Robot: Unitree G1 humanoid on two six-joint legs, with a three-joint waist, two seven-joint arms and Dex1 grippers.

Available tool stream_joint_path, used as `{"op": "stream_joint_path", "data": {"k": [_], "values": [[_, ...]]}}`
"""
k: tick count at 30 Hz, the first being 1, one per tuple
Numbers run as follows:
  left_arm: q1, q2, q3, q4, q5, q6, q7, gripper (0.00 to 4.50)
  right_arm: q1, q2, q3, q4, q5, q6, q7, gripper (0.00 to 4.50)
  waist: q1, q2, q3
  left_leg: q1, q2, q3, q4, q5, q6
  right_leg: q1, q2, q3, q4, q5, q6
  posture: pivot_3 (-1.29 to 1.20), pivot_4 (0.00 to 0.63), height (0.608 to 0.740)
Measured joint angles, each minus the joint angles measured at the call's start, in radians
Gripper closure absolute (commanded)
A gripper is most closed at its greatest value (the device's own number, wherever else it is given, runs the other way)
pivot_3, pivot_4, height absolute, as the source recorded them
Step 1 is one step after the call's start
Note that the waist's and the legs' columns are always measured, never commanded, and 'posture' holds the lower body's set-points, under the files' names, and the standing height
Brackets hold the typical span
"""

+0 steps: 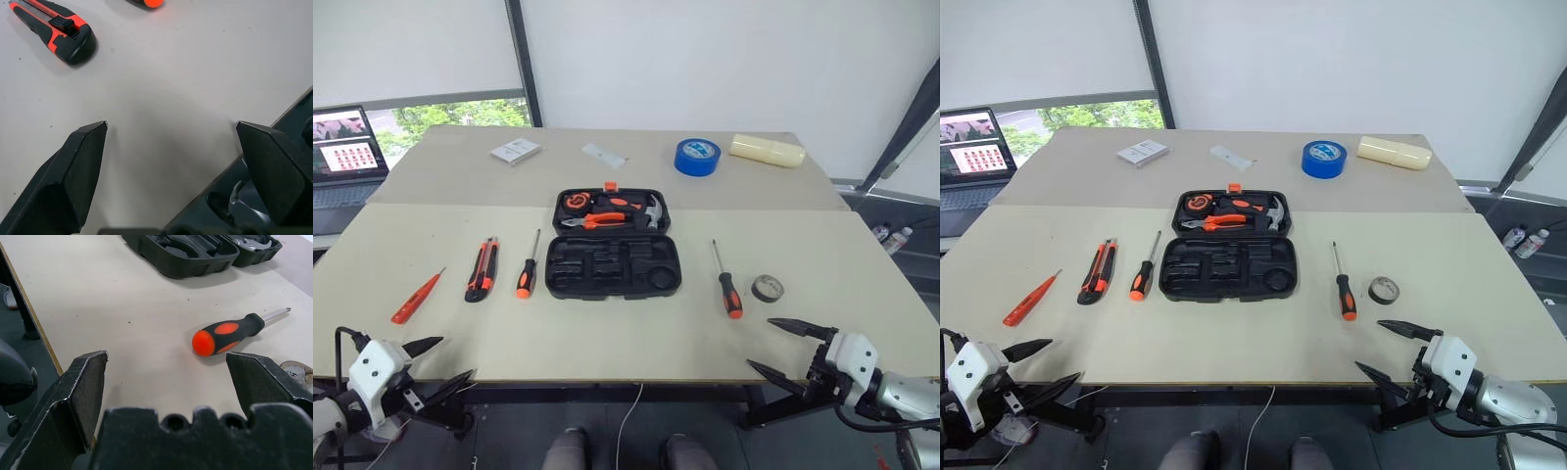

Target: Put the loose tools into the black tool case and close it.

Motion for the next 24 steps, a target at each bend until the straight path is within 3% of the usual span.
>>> {"op": "stream_joint_path", "data": {"k": [2,6,12,19,24], "values": [[0.003,-0.001,0.002,-0.002,-0.002,0.005,0.003,0.0,-0.002,0.0,0.001,-0.001,0.002,0.003,0.0,0.05,0.0,0.0,0.0,0.0,0.0,0.0,0.0,0.0,0.0,0.0,0.0,0.0,0.0,0.0,0.0,0.0,0.15,0.74],[0.046,-0.088,0.209,-0.041,-0.244,0.306,0.163,0.0,-0.133,0.061,0.059,-0.158,0.2,0.214,-0.022,0.05,-0.029,-0.003,0.001,0.002,0.005,0.001,0.0,0.002,0.003,-0.002,0.001,-0.002,0.003,0.004,-0.002,0.0,0.15,0.74],[0.122,-0.115,0.316,-0.114,-0.357,0.535,0.285,0.0,-0.226,0.123,0.062,-0.233,0.218,0.233,-0.111,0.05,-0.002,-0.007,0.0,0.003,0.003,0.001,0.0,0.0,0.0,-0.004,-0.001,-0.005,0.0,0.003,-0.002,0.0,0.15,0.74],[0.004,0.027,0.287,-0.301,-0.489,0.841,0.403,0.0,-0.267,0.13,0.078,-0.248,0.218,0.252,-0.11,0.05,0.024,-0.007,0.0,0.003,0.004,0.006,0.0,-0.001,-0.001,-0.003,-0.005,-0.005,0.0,0.004,-0.002,0.0,0.15,0.74],[-0.283,0.066,0.132,-0.375,-0.549,1.076,0.62,0.0,-0.283,0.129,0.081,-0.239,0.215,0.252,-0.103,0.05,0.02,-0.006,0.0,0.002,0.004,0.009,0.002,0.0,-0.001,-0.001,-0.004,-0.004,0.002,0.007,-0.001,0.0,0.15,0.74]]}}
